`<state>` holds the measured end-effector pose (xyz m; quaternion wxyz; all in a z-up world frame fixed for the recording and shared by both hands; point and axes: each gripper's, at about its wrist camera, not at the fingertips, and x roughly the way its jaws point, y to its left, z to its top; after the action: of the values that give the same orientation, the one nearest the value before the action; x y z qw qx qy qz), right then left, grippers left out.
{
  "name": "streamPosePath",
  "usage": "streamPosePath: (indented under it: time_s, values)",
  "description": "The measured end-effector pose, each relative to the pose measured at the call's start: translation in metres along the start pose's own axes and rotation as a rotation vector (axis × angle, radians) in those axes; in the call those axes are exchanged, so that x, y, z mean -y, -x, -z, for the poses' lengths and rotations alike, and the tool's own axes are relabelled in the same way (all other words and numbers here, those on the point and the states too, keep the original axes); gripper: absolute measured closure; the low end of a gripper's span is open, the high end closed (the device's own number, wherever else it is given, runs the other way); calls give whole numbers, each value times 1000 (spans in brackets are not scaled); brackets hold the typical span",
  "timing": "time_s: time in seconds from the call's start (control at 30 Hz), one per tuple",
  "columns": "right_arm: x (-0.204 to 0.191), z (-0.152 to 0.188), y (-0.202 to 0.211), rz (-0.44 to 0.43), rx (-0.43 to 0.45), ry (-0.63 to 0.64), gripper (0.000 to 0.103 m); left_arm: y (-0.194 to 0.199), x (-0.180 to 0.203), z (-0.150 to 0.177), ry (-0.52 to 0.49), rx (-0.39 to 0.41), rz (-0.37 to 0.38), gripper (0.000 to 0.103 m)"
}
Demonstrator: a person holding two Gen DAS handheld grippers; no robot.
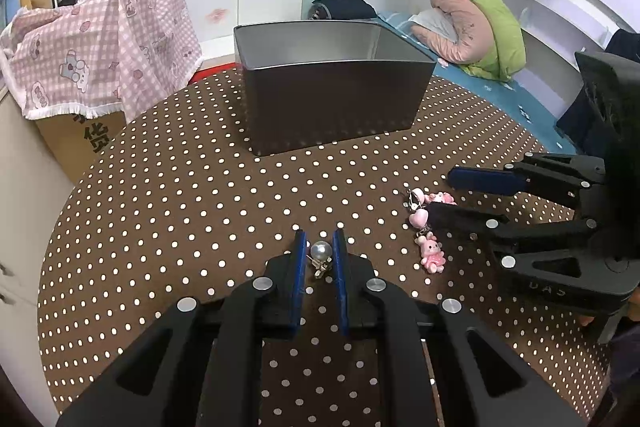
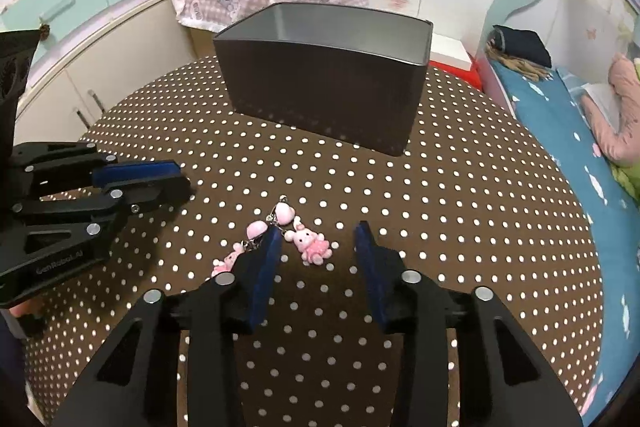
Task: Organize jewelry
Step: 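Grasp a small silver earring with the left gripper while the right grasps a pink charm, then carry the earring and pink charm into the tin box and open both grippers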
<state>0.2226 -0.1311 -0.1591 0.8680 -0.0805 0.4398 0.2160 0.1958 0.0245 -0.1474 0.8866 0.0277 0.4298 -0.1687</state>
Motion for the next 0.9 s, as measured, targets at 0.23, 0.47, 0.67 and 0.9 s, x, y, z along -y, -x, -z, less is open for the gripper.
streamPosePath:
  time_s: [0.23, 0.47, 0.67, 0.9]
  values:
    - [3, 3, 3, -13, -4, -22, 81, 3, -4, -3, 13, 5, 14, 91]
    - [9, 3, 24, -25, 33, -51, 81, 19, -1, -12, 0, 37, 37, 91]
    - [14, -6, 47, -41, 76, -66, 81, 34, 4, -27, -11, 72, 62, 91]
    - [21, -30, 69, -38, 144, -84, 81, 49, 11, -62, -44, 125, 100, 91]
